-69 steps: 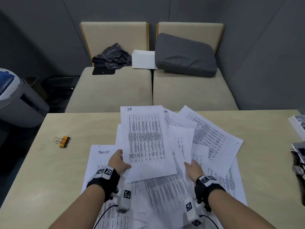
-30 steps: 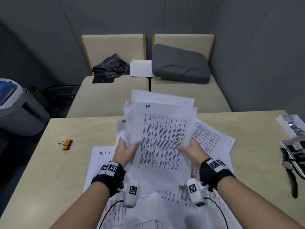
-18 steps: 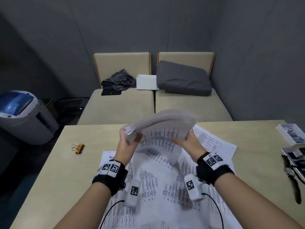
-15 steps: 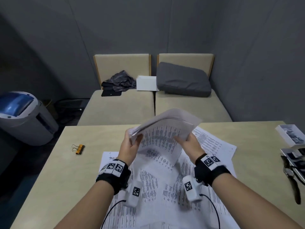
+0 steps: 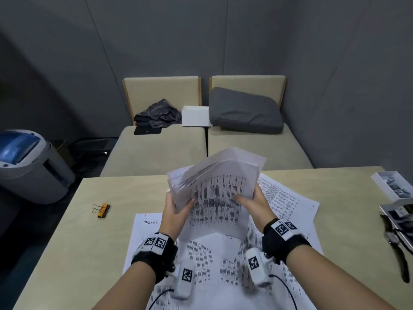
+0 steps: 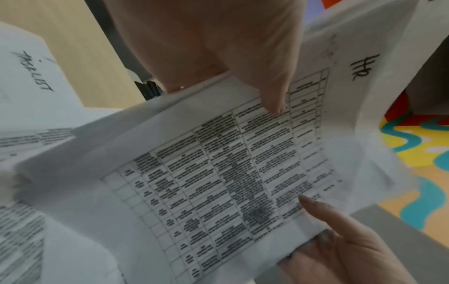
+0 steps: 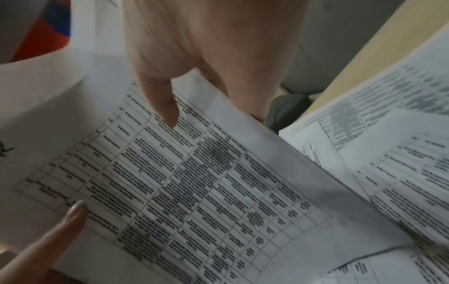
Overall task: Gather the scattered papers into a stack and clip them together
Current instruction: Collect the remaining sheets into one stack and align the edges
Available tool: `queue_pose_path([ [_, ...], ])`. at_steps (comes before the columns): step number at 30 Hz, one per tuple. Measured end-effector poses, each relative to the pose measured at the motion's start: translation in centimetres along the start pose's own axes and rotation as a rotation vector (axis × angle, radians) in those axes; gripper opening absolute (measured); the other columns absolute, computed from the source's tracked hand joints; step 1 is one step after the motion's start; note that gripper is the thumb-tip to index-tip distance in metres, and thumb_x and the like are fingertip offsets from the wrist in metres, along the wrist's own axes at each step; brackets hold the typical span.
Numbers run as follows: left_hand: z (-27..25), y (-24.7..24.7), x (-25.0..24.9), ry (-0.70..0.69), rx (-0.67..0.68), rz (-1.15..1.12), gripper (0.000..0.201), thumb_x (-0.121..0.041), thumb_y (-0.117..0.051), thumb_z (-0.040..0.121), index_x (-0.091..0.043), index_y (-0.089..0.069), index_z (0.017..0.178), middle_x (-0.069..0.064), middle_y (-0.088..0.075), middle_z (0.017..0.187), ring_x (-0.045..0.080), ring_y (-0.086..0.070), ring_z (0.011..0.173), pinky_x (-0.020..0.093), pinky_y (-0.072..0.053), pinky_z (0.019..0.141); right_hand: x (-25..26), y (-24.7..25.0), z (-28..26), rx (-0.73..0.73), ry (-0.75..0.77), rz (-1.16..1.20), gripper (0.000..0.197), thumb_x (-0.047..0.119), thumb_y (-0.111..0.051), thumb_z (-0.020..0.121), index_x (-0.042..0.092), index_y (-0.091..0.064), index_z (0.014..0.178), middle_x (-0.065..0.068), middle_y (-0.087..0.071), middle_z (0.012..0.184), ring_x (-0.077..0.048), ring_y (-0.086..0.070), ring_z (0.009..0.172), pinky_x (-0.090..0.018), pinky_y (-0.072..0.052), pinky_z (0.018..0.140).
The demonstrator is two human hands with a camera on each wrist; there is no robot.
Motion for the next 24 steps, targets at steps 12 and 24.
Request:
queue_pose_path([
  [12,1.2,1.0,-8.8,-0.371,-0.139,-0.099,0.079,-0.067,-0.072,0.061,-0.033,-0.039,0.123,-0.002,-0.053,0.114,0.012,-0.059,0.103,0.028,-0.052,0.090,1.1,0.1,0.5,0.079,0.091,-0.003,0.049,0.009,-0.078,0.075,0.016,-0.056,0.118,-0.002,-0.071,0.109,-0.013,-0.069,0.100,-0.029,-0.053,0.088],
  [24,1.2,1.1,-13.2,-0.573,-0.231,0.241,0.004,-0.015,-0.069,0.085,-0.018,-0.067,0.086,0.007,-0.057,0.097,0.003,-0.057,0.093,0.016,-0.049,0.071,0.4,0.5,-0.4,0.048,0.045,-0.018,0.032,0.006,-0.077,0.076,0.011,-0.067,0.106,-0.008,-0.074,0.101,-0.024,-0.070,0.096,-0.038,-0.054,0.090],
])
Point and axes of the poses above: each hand's wrist, its own z-axis towards the middle knuckle, its own y-axis out of the back of the hand, x = y × z, the point moved 6 cm from there along z, towards the middle knuckle
